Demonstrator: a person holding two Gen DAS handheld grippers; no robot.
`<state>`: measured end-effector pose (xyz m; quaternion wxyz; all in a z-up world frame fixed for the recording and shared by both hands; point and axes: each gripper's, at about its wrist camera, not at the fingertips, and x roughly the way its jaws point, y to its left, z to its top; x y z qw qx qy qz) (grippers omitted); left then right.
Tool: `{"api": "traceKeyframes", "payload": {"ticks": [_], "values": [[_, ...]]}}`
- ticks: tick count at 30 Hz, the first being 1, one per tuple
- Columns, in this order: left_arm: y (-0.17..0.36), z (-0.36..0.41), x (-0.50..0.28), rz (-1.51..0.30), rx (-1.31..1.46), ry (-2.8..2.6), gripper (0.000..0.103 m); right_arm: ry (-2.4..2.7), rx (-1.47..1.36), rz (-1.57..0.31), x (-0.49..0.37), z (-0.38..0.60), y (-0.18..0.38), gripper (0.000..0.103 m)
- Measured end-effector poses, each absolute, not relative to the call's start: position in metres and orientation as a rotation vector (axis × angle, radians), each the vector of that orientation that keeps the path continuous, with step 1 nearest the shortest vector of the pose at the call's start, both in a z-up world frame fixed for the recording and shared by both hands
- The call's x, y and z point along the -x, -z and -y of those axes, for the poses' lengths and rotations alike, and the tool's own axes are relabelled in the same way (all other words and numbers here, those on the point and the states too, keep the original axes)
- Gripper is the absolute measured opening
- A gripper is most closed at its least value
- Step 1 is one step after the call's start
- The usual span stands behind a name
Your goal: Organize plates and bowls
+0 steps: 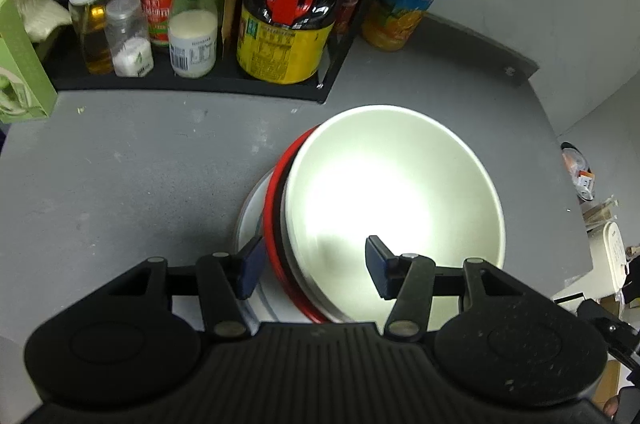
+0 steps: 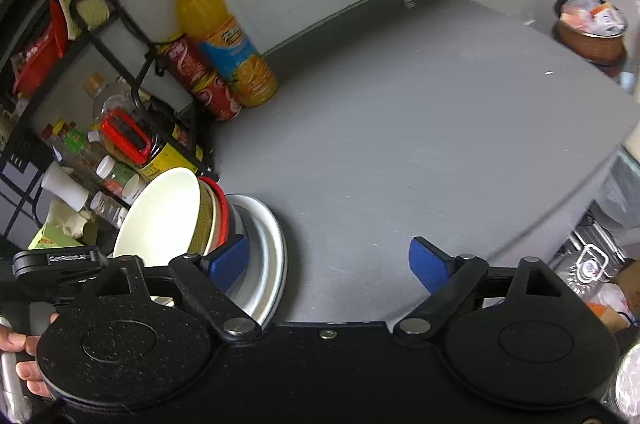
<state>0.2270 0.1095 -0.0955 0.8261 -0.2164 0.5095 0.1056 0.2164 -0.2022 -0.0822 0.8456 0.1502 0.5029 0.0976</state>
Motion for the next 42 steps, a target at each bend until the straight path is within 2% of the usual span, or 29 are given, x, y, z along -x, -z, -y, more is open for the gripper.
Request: {"api": "traceKeyframes", "payload": {"ticks": [16,19,20,21,23,26,35,42], "values": [[0.033,-0.058,-0.147,-0.975,0.420,-0.073,0.054,-0.133,-0.330,-0.930,-0.130,0.212,0.025,0.092],[0.023,-0.048,-0.134,-0.961,0.404,-0.038,0.059,-0.124,-0.311,-0.906,-0.117,0.211,0.014,0.093],[0.019,-0.045,-0.130,-0.961,0.394,-0.029,0.066,-0.121,-0.302,-0.900,-0.112,0.211,0.009,0.095],[0.017,-0.041,-0.127,-0.961,0.383,-0.021,0.074,-0.119,-0.297,-0.893,-0.109,0.211,0.006,0.101],[0.012,-0.034,-0.119,-0.955,0.356,-0.004,0.085,-0.114,-0.290,-0.871,-0.100,0.213,-0.001,0.103],[0.005,-0.021,-0.109,-0.951,0.307,0.014,0.093,-0.092,-0.255,-0.873,-0.091,0.214,-0.009,0.103],[-0.007,0.003,-0.085,-0.930,0.241,0.056,0.102,-0.074,-0.214,-0.847,-0.068,0.214,-0.025,0.103],[-0.016,0.010,-0.064,-0.869,0.215,0.054,0.103,-0.099,-0.184,-0.838,-0.052,0.208,-0.036,0.103]]}}
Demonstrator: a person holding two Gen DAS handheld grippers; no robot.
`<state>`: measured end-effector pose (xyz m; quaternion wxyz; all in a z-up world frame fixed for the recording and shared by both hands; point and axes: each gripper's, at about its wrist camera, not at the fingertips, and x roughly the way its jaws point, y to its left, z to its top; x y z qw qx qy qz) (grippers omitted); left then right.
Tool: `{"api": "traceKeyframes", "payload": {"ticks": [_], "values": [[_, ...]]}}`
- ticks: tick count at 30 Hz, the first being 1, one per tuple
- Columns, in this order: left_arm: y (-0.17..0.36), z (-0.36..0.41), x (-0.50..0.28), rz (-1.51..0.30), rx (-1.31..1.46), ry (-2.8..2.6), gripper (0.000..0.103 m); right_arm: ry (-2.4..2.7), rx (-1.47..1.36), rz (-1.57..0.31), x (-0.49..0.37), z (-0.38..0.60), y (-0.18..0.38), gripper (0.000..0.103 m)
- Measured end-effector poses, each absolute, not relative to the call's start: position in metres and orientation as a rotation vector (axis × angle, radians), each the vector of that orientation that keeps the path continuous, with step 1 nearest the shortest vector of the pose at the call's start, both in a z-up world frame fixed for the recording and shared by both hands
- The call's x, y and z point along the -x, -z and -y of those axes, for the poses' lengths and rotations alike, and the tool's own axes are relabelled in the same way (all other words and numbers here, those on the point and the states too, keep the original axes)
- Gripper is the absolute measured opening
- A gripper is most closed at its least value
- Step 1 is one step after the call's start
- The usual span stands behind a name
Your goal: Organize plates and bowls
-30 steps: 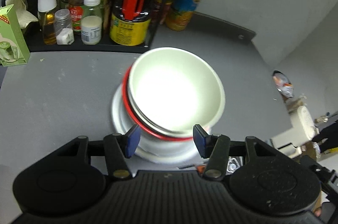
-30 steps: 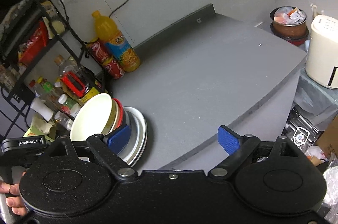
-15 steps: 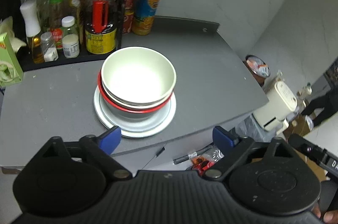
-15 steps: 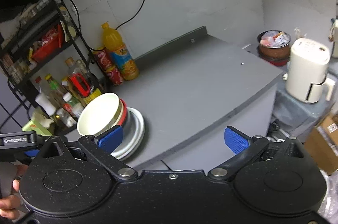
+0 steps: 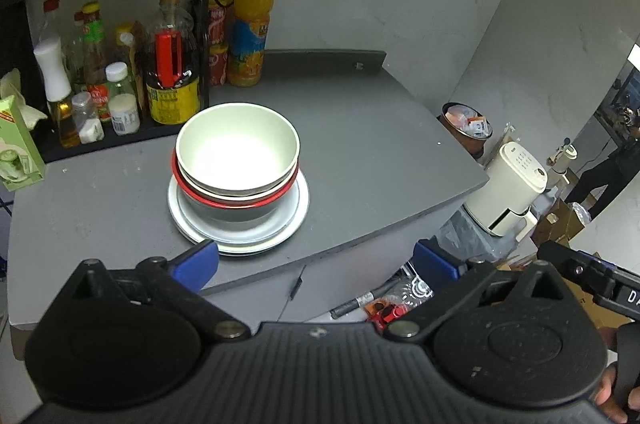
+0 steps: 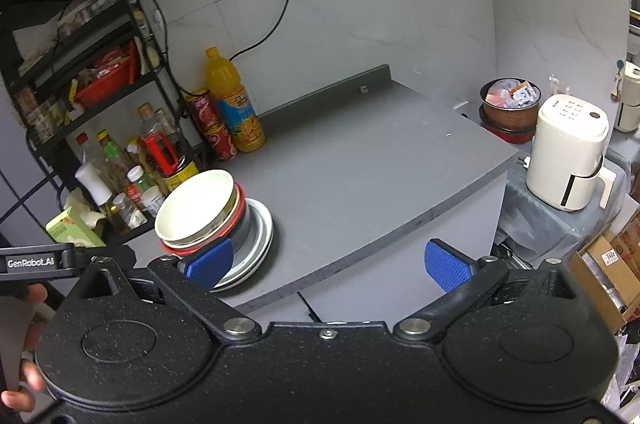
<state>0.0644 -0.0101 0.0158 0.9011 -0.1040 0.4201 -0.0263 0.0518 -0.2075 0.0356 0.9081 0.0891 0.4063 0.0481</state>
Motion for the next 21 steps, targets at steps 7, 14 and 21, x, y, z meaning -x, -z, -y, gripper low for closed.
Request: {"api": "traceKeyframes", "payload": {"ticks": [7,14,21], "values": [[-0.024,0.012,-0.049,-0.833,0.199,0.028,0.103,-0.131,-0.156,-0.834,-0.046,0.197,-0.043,0.103],[-0.030,0.011,-0.043,-0.813,0.190,0.017,0.103,-0.142,-0.111,-0.822,-0.040,0.190,-0.048,0.103],[-0.034,0.010,-0.041,-0.797,0.192,0.026,0.103,-0.143,-0.109,-0.816,-0.040,0.190,-0.051,0.103]]}}
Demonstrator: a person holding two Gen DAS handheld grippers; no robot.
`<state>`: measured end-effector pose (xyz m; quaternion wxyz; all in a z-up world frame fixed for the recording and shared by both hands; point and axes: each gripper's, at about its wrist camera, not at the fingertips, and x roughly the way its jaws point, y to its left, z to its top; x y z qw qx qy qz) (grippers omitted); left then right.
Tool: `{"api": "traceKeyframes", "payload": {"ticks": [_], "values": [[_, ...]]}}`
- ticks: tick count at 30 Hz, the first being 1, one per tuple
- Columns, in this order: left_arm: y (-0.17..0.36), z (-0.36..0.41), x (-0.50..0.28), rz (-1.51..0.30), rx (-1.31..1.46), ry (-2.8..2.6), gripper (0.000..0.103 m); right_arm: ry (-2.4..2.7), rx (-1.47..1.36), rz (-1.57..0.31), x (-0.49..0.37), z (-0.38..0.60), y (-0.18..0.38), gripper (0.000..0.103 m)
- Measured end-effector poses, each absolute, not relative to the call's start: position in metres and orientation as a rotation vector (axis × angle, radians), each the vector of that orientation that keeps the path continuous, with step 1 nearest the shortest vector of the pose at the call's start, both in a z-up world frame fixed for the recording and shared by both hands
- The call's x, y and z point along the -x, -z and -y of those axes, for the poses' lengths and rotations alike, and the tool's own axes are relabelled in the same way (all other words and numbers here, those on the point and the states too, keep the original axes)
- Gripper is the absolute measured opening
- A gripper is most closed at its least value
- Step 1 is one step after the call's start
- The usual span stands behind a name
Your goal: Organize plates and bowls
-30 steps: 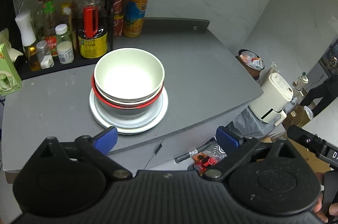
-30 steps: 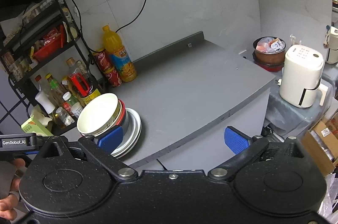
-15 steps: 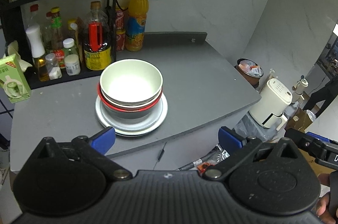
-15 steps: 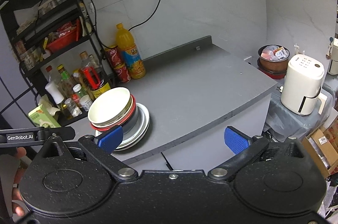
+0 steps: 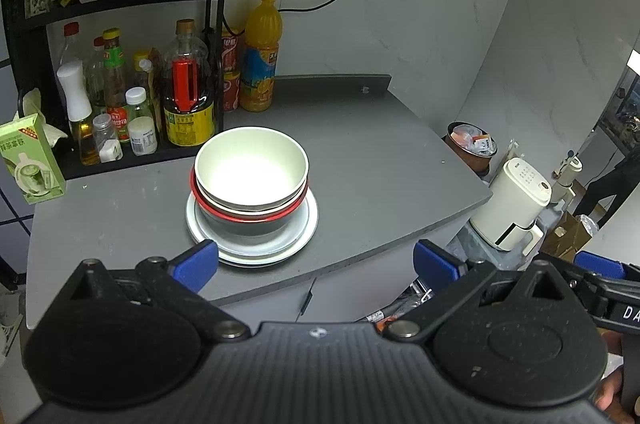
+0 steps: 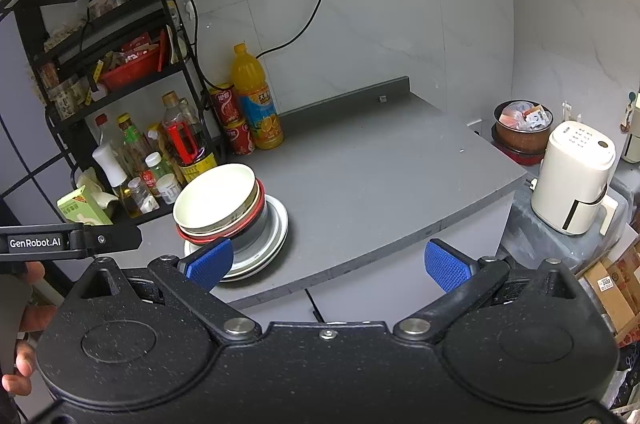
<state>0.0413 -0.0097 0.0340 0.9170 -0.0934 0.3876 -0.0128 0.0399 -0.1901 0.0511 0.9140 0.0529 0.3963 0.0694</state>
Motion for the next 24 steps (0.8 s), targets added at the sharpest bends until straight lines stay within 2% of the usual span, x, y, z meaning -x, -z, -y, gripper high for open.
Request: {"api": "traceKeyframes", "payload": {"ticks": [24], "values": [[-0.033,-0.003,-0.037,-0.805,0.196,-0.001,0.103,-0.144,-0.101,-0.822,-0.039,0.186,-0.053,0.103]]}}
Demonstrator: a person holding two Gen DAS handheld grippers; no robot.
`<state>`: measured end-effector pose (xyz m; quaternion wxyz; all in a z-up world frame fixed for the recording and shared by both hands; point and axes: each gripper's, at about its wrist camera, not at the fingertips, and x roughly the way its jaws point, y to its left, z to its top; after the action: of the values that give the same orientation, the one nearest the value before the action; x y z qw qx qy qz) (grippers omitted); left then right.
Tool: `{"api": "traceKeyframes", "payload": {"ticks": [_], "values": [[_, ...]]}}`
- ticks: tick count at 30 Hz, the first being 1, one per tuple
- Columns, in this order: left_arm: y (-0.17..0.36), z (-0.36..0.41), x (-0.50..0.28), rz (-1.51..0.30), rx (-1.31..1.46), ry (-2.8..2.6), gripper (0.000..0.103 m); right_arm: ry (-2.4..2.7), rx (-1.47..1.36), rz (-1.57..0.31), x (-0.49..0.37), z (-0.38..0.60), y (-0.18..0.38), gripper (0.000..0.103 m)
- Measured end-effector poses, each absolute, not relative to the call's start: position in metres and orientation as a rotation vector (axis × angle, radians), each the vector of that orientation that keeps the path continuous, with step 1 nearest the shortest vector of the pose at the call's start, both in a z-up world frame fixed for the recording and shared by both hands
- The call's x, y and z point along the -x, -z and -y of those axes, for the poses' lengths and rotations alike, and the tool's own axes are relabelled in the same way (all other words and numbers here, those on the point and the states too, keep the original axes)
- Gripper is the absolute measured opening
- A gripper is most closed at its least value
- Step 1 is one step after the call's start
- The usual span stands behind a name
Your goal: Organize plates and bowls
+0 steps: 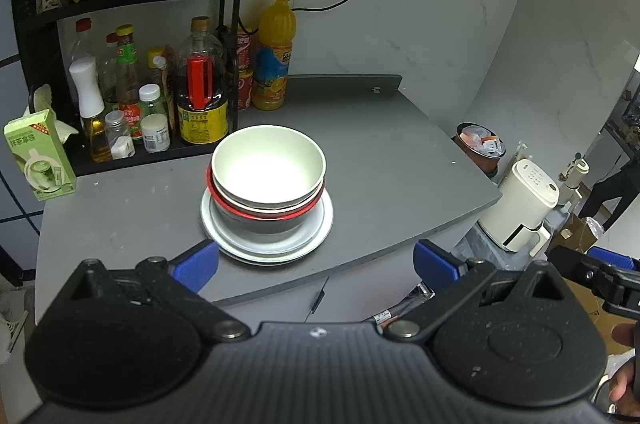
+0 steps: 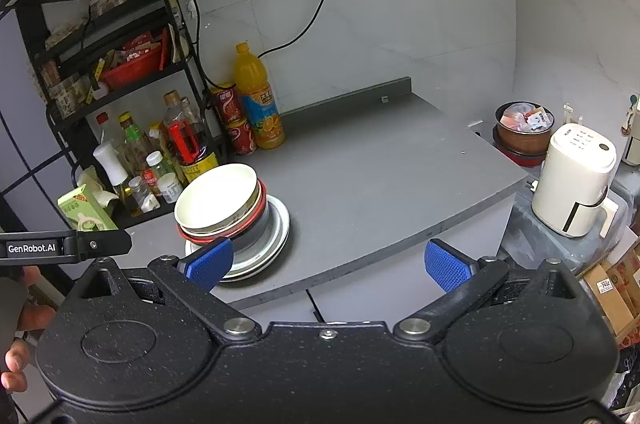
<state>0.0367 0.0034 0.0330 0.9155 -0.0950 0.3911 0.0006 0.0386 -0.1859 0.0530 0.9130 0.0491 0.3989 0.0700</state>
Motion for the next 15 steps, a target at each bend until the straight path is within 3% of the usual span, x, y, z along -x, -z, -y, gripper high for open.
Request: {"api": "traceKeyframes", "payload": {"ticks": [15], "values": [[-0.0312,-0.0100,-0.0356,-0.816,0.205,-0.021,0.103,-0.169,-0.089,-0.832,-0.0410,0.1770,-0.0501,0.103]]}}
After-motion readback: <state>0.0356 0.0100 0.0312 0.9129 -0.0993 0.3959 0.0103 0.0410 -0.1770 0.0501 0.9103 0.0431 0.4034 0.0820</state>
